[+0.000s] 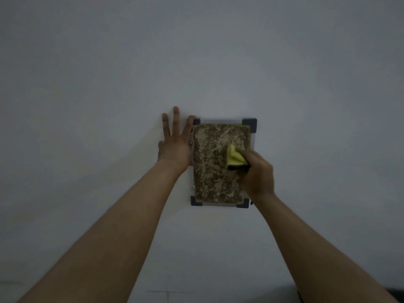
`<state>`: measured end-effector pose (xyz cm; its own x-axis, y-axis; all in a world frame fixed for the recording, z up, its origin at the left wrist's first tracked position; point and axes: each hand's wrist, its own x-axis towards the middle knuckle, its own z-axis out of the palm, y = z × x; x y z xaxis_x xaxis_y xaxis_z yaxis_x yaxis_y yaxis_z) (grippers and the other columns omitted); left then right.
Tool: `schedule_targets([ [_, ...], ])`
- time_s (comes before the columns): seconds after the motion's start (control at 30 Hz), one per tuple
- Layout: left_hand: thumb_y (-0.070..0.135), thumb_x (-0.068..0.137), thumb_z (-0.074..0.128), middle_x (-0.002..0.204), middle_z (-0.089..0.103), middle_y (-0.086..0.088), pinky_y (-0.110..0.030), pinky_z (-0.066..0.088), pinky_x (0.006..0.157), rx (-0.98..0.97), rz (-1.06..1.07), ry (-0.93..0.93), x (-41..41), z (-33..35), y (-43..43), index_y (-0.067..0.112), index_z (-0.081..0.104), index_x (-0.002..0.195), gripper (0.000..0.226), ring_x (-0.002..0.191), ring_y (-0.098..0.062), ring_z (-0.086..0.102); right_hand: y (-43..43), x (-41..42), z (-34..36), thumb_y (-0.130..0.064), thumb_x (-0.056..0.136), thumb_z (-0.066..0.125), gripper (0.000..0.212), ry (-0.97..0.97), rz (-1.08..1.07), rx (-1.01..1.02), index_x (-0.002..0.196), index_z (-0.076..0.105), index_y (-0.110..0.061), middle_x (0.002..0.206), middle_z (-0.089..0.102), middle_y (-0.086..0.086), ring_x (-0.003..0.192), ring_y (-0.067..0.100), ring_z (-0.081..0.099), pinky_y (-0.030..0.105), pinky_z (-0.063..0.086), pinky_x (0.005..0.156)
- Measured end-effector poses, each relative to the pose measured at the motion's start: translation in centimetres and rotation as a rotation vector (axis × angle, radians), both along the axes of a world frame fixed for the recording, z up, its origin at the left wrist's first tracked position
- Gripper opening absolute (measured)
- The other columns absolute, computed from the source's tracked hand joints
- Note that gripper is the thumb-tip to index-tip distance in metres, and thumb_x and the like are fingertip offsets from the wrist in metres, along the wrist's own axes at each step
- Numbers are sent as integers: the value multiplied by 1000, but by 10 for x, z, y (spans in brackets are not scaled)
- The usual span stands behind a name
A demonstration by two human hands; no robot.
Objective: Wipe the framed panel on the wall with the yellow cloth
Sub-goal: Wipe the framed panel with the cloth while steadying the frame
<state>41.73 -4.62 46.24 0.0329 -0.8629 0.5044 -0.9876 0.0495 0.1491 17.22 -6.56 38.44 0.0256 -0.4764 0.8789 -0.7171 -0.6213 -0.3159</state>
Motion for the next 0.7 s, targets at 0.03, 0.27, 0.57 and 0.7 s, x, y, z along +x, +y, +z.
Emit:
schedule_targets([
  [0.03,46,69,97,166,-47,-1,-71,49,103,-1,-4,3,0,-1,-1,38,-14,167,148,157,-38,-34,-1,-3,2,-4,82,78,48,-83,-52,-21,128,71,-14,105,75,9,87,27,71,32,57,74],
  [0.27,36,84,89,167,-44,-1,-69,51,102,-20,4,3,0,0,1,38,-9,168,129,158,-37,-31,7,24,2,-8,87,76,40,185,0,-4,126,72,-13,110,76,12,88,35,73,42,62,70],
  [0.57,37,91,81,168,-44,-2,-66,52,101,-19,21,-19,2,-1,-1,38,-13,168,121,158,-38,-31,1,37,8,-10,89,76,37,174,6,-33,125,69,-14,107,76,11,86,30,73,32,58,66],
  [0.7,45,81,89,167,-44,-1,-74,44,108,8,11,-10,3,-2,-1,40,-14,167,134,158,-38,-32,-4,35,19,-6,85,76,41,-94,-74,-12,125,69,-14,109,76,10,89,29,71,28,52,70],
])
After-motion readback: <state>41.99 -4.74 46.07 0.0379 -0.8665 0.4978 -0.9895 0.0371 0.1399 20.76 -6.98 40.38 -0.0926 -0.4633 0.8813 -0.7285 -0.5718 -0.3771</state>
